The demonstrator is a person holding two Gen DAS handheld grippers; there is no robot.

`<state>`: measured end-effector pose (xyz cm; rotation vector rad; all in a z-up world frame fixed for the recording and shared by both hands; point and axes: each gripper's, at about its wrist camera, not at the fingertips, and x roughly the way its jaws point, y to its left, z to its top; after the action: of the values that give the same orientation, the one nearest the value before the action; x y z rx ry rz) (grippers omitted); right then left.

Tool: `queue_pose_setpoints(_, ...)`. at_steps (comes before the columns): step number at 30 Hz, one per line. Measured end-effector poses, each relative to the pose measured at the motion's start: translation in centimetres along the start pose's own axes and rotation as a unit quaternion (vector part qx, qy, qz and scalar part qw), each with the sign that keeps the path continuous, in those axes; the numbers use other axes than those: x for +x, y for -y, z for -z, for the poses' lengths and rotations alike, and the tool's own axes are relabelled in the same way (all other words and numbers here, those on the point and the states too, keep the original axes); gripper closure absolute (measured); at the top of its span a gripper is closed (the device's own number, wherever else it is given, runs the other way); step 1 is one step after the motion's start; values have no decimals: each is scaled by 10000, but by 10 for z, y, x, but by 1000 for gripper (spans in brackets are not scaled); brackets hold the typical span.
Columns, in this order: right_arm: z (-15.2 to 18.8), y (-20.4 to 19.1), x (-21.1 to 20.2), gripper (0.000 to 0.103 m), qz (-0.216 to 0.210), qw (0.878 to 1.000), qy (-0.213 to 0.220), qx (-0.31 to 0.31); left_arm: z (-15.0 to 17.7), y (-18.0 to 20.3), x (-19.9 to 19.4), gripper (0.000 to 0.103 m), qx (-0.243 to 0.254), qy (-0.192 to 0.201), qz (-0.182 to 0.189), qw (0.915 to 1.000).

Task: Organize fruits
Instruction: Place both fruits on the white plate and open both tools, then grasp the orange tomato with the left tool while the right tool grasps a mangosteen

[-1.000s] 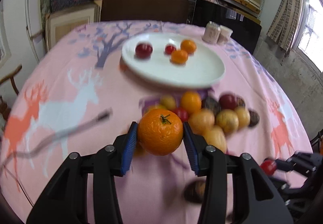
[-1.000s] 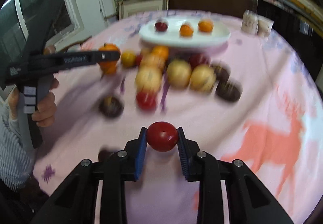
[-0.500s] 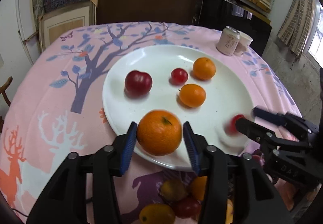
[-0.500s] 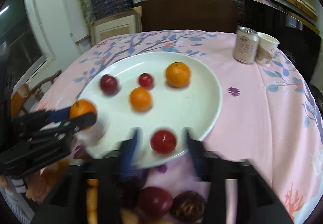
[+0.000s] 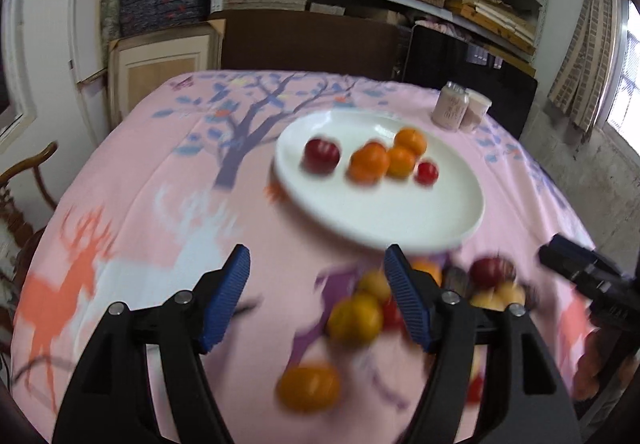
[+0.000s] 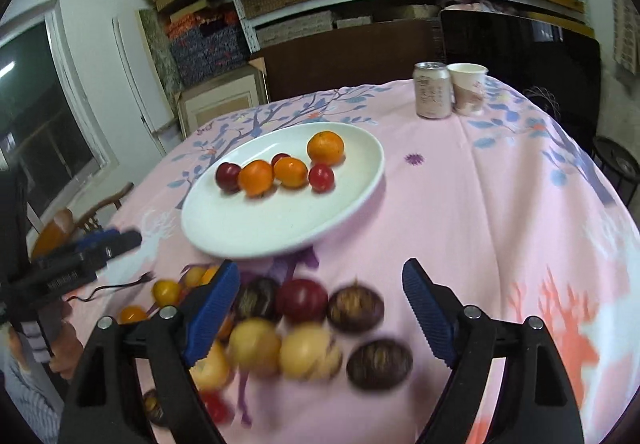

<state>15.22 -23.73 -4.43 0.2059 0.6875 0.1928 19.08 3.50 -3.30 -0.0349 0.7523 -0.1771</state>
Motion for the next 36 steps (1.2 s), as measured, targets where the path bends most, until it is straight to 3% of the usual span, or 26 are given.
queue_pose_setpoints(4,27,-3,-24,14,85,9999,94,-96,40,-8,-15,35,-6,-232,-173,9996)
queue_pose_setpoints(10,58,-11,-49,10,-76,9995,203,-237,64,-3,-19,35,235,-397,-266,9986)
queue_pose_setpoints(20,63,-22,-40,10,-11,9987,-33,-515,60,-2,-7,35,298,-436,-260,9983)
queue_pose_setpoints(30,64,-22,-33,10,-72,9986,-220,-467,58,0,-2,53,325,-463,-149,9983)
queue_pose_setpoints(36,64,-24,-34,10,-122,9983,-207,-525,58,2,4,58,372,-572,-138,9976)
